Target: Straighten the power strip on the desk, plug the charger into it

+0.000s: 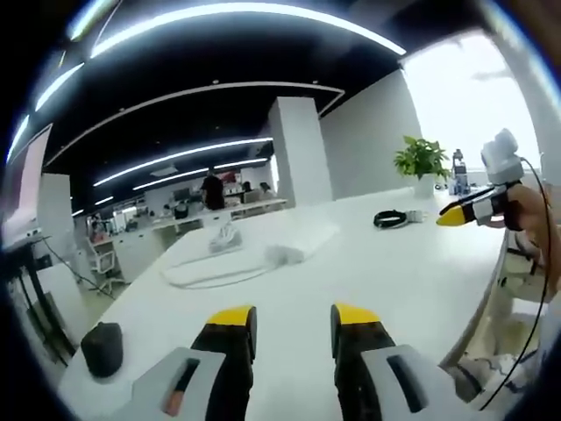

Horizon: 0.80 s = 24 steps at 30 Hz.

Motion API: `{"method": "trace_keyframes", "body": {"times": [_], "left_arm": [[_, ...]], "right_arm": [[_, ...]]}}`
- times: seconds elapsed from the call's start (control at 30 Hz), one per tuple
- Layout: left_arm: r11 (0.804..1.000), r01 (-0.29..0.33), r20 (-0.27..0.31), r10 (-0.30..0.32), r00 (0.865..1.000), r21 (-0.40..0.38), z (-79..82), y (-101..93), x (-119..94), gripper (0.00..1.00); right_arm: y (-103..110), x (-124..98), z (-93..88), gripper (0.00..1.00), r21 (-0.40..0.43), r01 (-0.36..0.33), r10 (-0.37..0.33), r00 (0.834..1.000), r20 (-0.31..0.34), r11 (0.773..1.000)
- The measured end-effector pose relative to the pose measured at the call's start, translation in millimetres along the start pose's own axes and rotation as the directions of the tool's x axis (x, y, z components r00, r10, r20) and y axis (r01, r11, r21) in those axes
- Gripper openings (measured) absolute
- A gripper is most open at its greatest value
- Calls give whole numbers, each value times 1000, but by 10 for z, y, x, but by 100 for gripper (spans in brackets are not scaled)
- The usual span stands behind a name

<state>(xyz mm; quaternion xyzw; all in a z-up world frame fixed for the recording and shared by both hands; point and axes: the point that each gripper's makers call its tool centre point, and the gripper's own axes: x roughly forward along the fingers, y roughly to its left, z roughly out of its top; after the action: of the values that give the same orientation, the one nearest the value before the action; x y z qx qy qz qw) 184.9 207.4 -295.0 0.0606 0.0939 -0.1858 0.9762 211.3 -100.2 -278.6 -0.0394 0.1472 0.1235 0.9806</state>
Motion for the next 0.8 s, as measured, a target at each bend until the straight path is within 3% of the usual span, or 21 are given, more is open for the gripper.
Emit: {"method": "trace_keyframes", "body": {"times": [0.37,0.8], "left_arm": [[1000,13,2,-13,1000,0,28,-62,-15,33],[1000,18,13,-18,1000,7,59,-71,0,33]], "right_arm": [[60,83,-79,44,37,-36,36,999,-13,999],[70,101,-8,44,23,-56,56,998,8,998]]}}
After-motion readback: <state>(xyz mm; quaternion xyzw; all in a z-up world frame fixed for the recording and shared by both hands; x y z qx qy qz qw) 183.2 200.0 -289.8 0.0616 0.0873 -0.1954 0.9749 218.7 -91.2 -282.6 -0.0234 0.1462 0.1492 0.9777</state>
